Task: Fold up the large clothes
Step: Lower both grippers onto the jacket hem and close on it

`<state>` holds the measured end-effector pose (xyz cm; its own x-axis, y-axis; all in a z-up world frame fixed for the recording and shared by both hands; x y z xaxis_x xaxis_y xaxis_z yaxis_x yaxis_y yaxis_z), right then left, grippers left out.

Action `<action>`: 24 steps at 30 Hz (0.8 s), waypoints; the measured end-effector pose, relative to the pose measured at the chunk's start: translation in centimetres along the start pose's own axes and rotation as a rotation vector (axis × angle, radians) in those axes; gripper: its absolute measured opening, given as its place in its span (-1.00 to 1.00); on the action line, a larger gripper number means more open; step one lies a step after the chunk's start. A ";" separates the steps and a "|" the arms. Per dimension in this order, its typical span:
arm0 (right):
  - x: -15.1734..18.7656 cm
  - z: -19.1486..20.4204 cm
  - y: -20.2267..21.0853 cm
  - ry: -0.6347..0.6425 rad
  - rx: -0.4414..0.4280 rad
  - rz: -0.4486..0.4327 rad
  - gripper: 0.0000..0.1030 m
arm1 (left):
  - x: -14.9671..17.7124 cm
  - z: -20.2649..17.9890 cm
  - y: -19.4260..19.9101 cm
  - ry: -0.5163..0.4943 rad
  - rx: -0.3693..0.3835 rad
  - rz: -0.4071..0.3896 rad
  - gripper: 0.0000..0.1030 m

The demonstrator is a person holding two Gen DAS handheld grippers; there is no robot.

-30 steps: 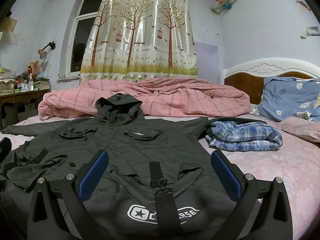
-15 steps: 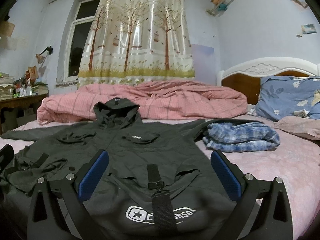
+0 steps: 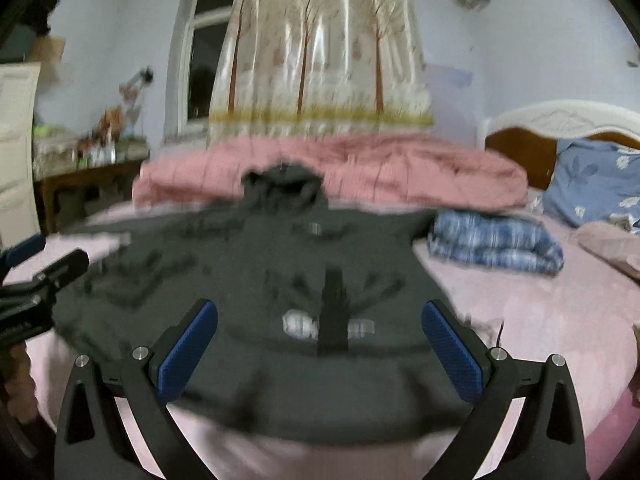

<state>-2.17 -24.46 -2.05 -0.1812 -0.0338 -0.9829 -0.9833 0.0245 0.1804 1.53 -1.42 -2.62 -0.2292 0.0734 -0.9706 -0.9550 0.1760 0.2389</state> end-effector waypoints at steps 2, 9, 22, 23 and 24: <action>1.8 0.0 -0.5 0.014 -0.004 0.055 1.00 | 1.8 0.1 -0.2 -0.020 -0.018 0.024 0.93; 6.2 1.2 -0.9 0.104 -0.029 0.148 1.00 | 5.8 0.9 -0.3 -0.120 -0.065 0.052 0.93; 6.1 2.0 -1.7 0.224 0.071 0.160 1.00 | 7.6 3.3 1.0 -0.246 -0.165 0.067 0.93; 5.9 1.6 -1.9 0.245 0.110 0.152 1.00 | 7.3 4.1 0.7 -0.260 -0.220 0.059 0.93; 5.8 1.1 -2.3 0.259 0.134 0.153 1.00 | 6.9 4.9 0.5 -0.266 -0.282 0.044 0.85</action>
<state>-0.92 -23.62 -8.18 -0.3423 -0.2719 -0.8994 -0.9362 0.1797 0.3020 0.41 3.99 -9.09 -0.2496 0.3337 -0.9090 -0.9681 -0.1067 0.2267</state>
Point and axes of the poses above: each gripper's, at about its wrist camera, not at the fingertips, and y roughly against the way its jaws point, z to its left, x to its underside, the point moved 7 cm from there along -y, roughly the way its jaws point, and after that the axes turned 12 degrees about -z, right-handed, at the moved point
